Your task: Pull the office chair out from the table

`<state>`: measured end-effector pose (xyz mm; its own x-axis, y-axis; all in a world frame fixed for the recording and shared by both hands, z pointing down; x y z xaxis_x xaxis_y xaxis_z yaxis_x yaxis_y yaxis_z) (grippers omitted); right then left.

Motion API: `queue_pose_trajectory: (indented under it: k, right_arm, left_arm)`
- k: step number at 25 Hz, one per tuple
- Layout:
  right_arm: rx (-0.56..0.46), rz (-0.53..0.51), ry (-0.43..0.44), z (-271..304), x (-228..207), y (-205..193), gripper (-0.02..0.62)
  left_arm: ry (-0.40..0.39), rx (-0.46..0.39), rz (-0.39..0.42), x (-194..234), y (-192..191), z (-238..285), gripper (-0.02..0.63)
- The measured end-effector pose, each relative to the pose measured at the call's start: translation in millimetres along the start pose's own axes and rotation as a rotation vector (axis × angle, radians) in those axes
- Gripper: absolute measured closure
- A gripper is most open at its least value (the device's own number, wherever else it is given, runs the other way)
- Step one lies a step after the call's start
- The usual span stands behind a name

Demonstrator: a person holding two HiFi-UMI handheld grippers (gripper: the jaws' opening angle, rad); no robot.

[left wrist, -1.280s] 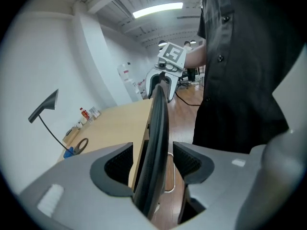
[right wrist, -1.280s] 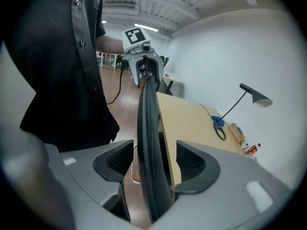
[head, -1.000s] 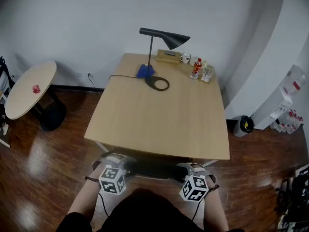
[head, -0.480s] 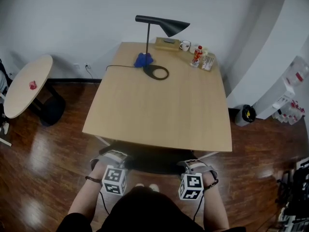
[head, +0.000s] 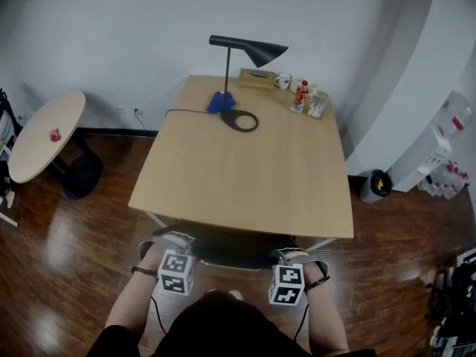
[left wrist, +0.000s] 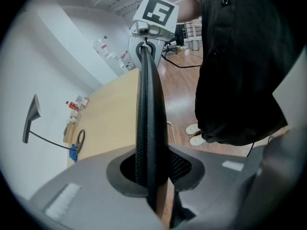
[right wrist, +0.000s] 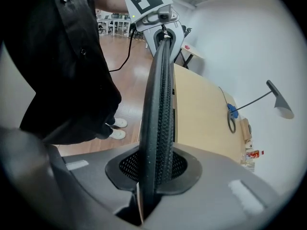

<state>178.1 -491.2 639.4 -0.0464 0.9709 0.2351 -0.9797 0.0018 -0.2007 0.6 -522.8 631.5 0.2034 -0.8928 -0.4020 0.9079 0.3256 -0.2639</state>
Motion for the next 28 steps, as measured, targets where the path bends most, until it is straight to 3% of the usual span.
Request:
queue_pose_trajectory:
  k: [8, 28]
  right_arm:
    - [-0.006, -0.001, 0.007, -3, 7, 2, 0.534]
    - [-0.003, 0.051, 0.038, -20, 75, 15, 0.525]
  left_arm:
    - [0.043, 0.031, 0.0, -2, 0, -2, 0.528]
    - [0.007, 0.035, 0.001, -65, 11, -29, 0.526]
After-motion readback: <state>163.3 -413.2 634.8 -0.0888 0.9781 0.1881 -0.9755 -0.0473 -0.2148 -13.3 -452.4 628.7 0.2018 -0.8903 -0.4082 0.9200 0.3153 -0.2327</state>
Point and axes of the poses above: the fingertips, and each gripper's own axes: z forward along the fingers, x to its left, y out of its top, the point moved 1 cm from there along -z, backward along the fingers, and after that the axes turned 3 degrees about y, right-handed, at the moved point
